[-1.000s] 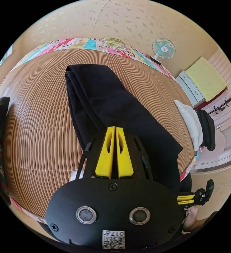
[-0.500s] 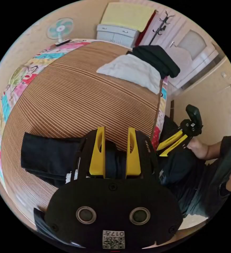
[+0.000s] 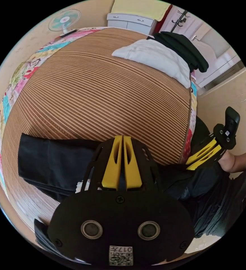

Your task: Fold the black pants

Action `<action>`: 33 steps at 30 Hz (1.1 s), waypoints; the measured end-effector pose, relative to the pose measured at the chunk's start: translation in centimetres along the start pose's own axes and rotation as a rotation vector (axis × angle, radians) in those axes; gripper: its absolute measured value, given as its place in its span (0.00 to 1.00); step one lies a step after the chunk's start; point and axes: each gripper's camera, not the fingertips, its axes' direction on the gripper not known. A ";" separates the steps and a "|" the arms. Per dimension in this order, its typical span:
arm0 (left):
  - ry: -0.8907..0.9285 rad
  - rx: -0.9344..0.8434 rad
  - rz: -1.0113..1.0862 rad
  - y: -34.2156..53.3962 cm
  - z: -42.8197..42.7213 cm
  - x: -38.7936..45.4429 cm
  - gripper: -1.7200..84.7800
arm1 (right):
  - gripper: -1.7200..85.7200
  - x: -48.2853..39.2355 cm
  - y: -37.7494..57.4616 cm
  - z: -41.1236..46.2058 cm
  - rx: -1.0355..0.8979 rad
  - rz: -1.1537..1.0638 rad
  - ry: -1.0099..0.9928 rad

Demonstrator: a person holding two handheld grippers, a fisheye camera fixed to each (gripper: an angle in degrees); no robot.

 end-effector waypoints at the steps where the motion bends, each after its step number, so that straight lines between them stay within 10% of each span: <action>1: 0.020 0.079 -0.061 0.5 -0.6 -0.8 0.01 | 0.05 -0.1 1.0 -0.3 0.034 0.030 0.036; 9: 0.264 0.066 0.076 -2.0 -0.8 -0.7 0.10 | 0.05 -0.2 2.1 0.1 0.004 0.026 0.049; 23: 0.090 -0.767 0.645 -15.5 9.4 12.8 0.04 | 0.05 -2.2 2.5 1.3 -0.040 0.001 0.090; 33: 0.114 -0.379 0.439 -12.2 6.4 10.5 0.01 | 0.05 -4.2 3.7 2.2 -0.011 -0.025 0.142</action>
